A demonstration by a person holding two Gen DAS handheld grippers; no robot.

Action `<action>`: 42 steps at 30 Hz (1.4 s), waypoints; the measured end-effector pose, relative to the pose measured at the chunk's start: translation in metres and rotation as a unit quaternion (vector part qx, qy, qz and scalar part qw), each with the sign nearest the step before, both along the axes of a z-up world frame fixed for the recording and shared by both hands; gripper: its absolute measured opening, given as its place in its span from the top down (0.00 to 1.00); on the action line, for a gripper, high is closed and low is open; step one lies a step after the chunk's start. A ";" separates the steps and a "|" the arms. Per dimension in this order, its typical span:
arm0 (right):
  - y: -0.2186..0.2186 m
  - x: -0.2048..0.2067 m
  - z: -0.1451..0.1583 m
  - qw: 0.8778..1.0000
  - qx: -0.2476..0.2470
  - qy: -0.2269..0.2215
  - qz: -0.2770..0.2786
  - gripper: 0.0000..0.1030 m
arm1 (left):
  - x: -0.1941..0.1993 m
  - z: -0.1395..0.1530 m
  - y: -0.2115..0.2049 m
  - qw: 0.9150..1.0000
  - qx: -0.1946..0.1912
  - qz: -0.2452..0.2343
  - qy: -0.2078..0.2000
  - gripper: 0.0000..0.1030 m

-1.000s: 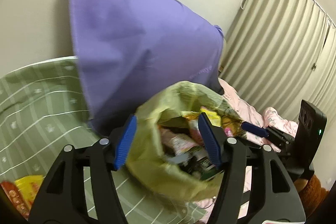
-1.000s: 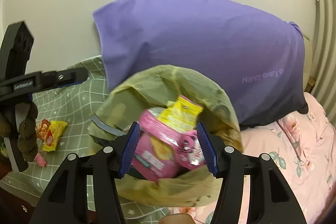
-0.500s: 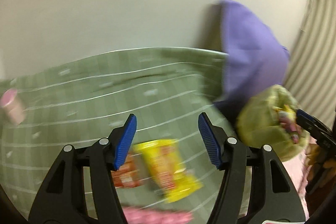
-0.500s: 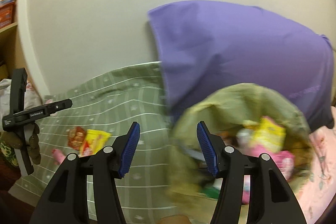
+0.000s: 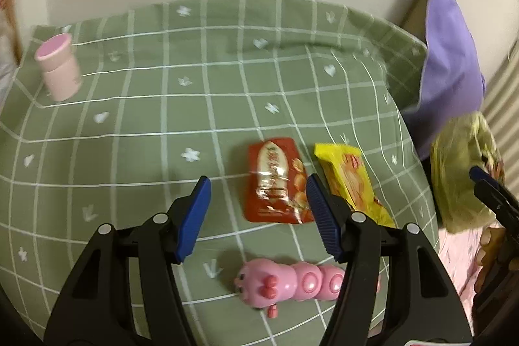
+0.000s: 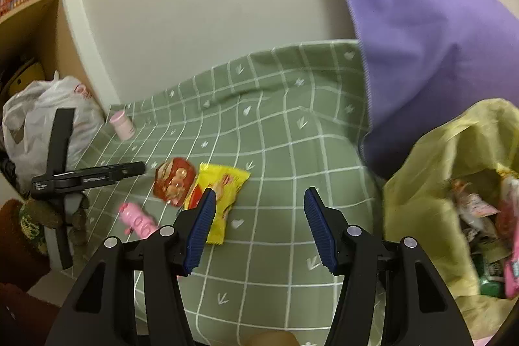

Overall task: Collect trash
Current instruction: 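Move both tools back over the table toward the remaining wrappers, then grasp the yellow Nabati pack with the right tool while the left tool grasps the red quail-egg packet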

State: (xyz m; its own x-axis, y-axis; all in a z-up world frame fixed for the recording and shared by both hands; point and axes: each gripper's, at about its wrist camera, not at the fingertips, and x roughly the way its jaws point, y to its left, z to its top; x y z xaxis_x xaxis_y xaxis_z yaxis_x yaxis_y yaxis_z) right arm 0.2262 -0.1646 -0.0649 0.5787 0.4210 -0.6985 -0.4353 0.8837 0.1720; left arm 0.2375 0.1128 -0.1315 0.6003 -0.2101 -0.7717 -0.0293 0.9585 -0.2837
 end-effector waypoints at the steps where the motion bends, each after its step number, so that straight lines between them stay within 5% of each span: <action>1: 0.002 -0.001 -0.004 1.000 -0.001 0.005 0.004 0.48 | 0.002 -0.002 -0.006 1.000 0.006 -0.007 0.002 0.44; 7: 0.019 0.000 -0.027 0.999 0.005 0.041 0.024 0.48 | 0.001 0.012 -0.008 1.000 0.013 0.001 -0.009 0.44; 15: 0.068 0.031 -0.062 0.995 0.030 0.083 0.047 0.48 | -0.031 0.016 0.039 0.997 0.009 0.075 -0.012 0.44; 23: 0.103 0.053 -0.096 0.995 -0.054 0.082 0.004 0.48 | -0.058 0.012 0.076 0.994 0.009 0.106 0.004 0.44; 28: 0.098 0.055 -0.101 0.996 -0.043 0.079 0.015 0.48 | -0.065 0.008 0.087 0.994 -0.004 0.112 0.009 0.44; 31: 0.102 0.054 -0.100 0.995 -0.061 0.077 0.030 0.69 | -0.062 0.003 0.087 0.994 -0.011 0.108 0.015 0.44; 35: 0.092 0.046 -0.088 0.995 -0.007 0.092 0.032 0.70 | -0.052 0.000 0.081 0.996 -0.011 0.091 0.017 0.44; 37: 0.085 0.040 -0.080 0.996 0.010 0.085 0.034 0.64 | -0.048 0.000 0.078 0.996 -0.010 0.083 0.015 0.44; 39: 0.081 0.036 -0.078 0.995 0.026 0.089 0.031 0.45 | -0.045 0.000 0.076 0.997 -0.010 0.078 0.014 0.44; 42: 0.082 0.032 -0.086 0.993 0.031 0.106 0.035 0.45 | -0.041 -0.003 0.073 0.997 -0.014 0.072 0.018 0.44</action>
